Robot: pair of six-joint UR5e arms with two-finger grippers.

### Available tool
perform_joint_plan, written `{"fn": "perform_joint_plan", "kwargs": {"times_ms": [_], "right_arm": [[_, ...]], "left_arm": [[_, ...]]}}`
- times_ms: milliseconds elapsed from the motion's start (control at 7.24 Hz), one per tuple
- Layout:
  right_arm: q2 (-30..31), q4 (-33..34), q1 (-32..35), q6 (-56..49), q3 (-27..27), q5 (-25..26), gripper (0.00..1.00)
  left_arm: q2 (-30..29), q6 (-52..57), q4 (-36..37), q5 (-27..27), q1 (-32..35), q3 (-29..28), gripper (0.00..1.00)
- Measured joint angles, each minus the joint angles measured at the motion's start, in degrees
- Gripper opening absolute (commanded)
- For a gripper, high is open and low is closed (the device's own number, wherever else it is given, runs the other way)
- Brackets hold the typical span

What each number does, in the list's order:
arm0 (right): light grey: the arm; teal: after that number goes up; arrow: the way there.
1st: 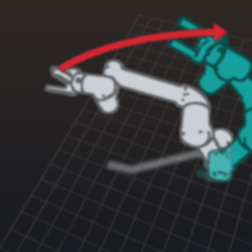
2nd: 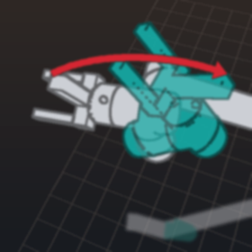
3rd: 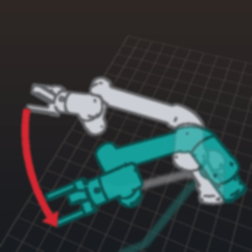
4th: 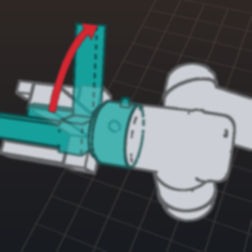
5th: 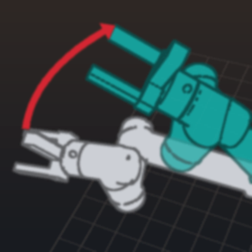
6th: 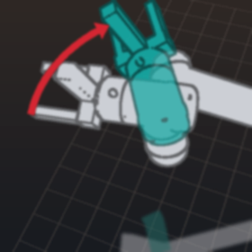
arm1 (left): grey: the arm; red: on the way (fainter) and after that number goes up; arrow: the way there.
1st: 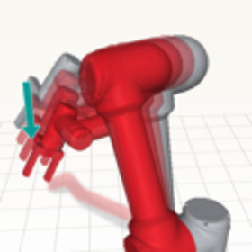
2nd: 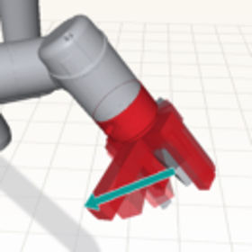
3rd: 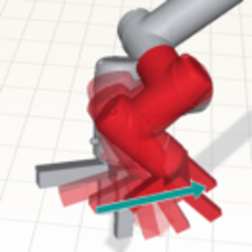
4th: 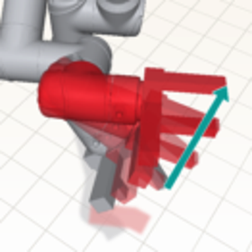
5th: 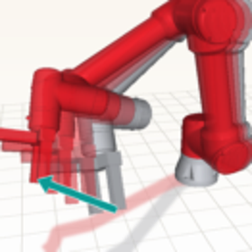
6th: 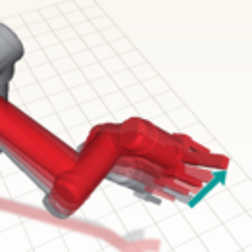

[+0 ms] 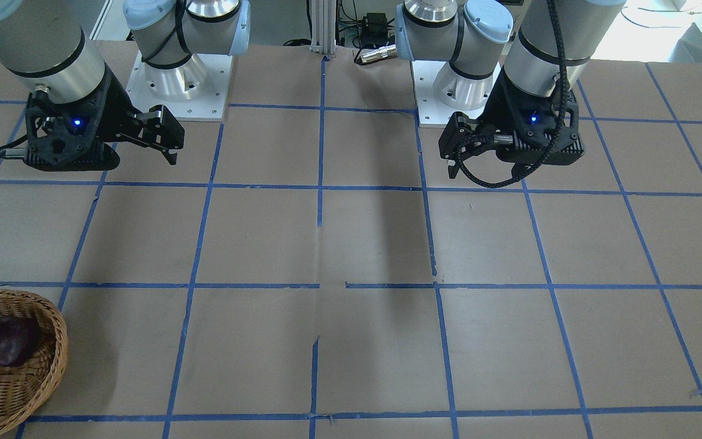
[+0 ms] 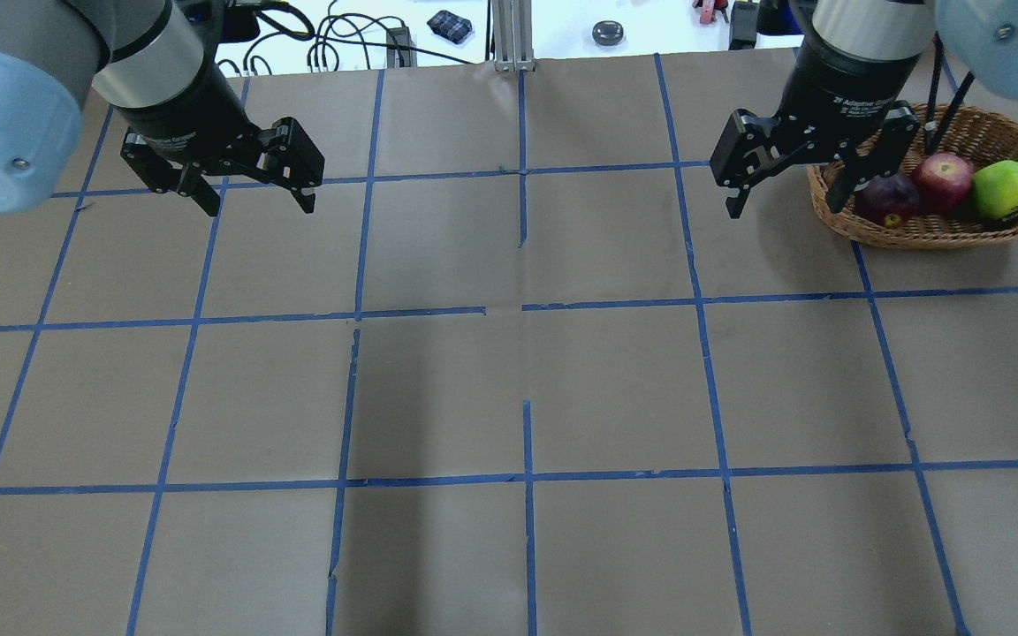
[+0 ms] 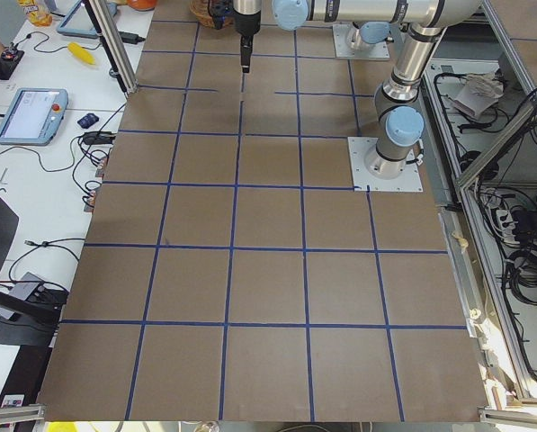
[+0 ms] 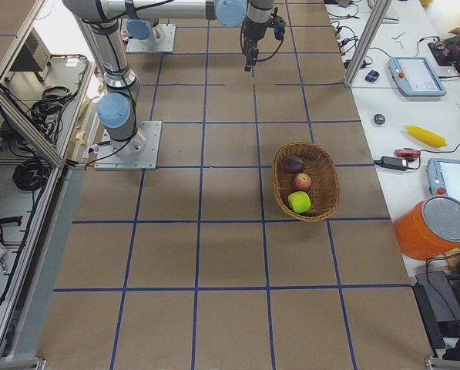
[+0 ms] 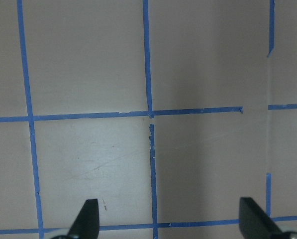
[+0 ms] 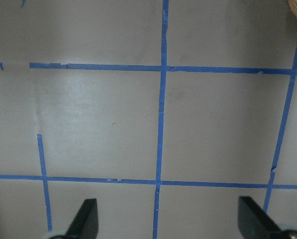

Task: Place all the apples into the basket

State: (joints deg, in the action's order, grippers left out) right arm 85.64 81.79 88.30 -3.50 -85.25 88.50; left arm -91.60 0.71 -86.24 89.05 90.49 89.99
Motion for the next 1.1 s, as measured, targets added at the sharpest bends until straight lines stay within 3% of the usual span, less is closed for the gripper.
{"fn": "perform_joint_plan", "kwargs": {"times_ms": [1105], "right_arm": [[2.21,-0.16,-0.58,4.47,-0.85,0.14,1.0]], "left_arm": [[-0.12,-1.71,0.8,0.22,0.07,0.85,1.0]]}}
